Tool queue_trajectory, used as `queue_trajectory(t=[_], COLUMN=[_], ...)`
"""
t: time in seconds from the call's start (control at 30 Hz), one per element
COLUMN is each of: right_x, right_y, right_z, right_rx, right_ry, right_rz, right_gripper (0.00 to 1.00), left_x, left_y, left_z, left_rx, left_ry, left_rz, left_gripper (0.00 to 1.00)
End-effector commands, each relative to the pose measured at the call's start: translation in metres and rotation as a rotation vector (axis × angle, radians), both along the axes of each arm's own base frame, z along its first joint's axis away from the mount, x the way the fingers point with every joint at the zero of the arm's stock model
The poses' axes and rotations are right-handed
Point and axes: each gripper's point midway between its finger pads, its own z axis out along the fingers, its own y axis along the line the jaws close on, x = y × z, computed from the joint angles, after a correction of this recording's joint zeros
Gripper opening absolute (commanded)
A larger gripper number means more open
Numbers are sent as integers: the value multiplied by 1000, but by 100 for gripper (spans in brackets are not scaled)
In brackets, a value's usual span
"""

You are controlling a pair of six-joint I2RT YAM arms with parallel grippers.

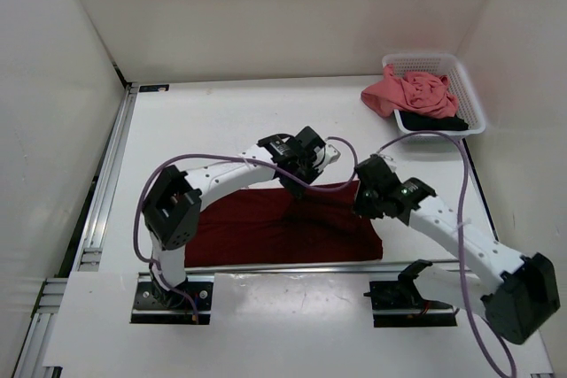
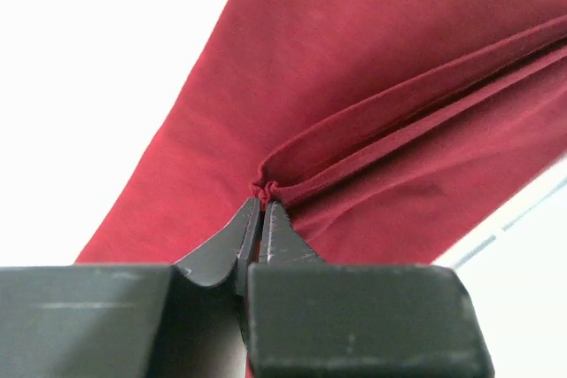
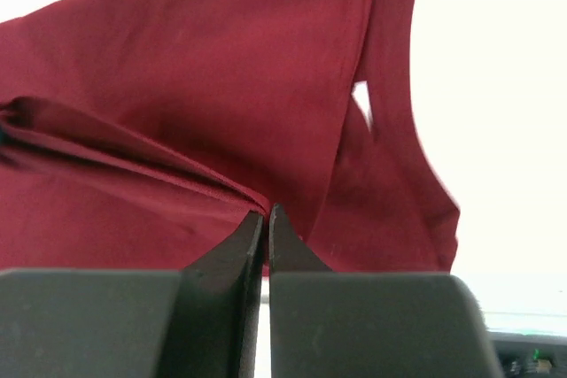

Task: Fold and stack the t-shirts
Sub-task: Fold the other side of the tshirt into a rectangle

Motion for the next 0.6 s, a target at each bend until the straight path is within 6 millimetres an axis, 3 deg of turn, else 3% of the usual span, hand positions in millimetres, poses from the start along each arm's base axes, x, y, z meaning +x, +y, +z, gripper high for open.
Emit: queue_trajectory(t=[0.0,0.2,0.33,0.57], right_x=[28,67,80,97], right_y=[-5,2,4,-8], right_z=[-3,-13,-31,-44], right_rx=[-3,4,-38,-46], right_ry=[-24,30,82,123], right_rz=[57,110,134,87], right_gripper=[0,0,0,0], left_x=[33,48,62,67], left_y=[11,8,16,18], left_z=[-5,-25,-29,-37], left_rx=[74,132,174,186], left_ry=[-104,-128,-174,-170], left_rz=[73,96,132,142], left_gripper=[11,11,11,12])
